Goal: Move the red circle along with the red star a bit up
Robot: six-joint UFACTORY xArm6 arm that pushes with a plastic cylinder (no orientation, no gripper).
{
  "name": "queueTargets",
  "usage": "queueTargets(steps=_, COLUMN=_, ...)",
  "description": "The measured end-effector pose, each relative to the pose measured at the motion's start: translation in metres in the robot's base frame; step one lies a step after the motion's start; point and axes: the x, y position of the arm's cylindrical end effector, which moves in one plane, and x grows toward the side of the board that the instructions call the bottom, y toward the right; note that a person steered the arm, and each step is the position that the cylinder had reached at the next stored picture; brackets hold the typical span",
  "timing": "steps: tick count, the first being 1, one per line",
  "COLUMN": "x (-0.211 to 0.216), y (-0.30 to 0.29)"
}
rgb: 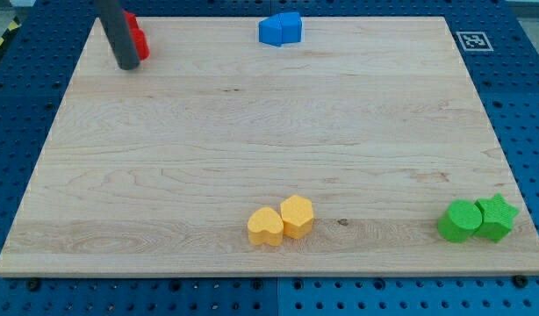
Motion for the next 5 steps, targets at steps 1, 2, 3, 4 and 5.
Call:
queueTargets(steps=1, x=0.008, y=0.032)
queueTargets(steps=2, x=0.0, y=0.025)
queueTargets(steps=3, x=-0.013, y=0.002)
queueTargets(steps=4, x=-0.028, y=-0.003)
queueTargets(steps=5, x=-0.03, y=-0.003)
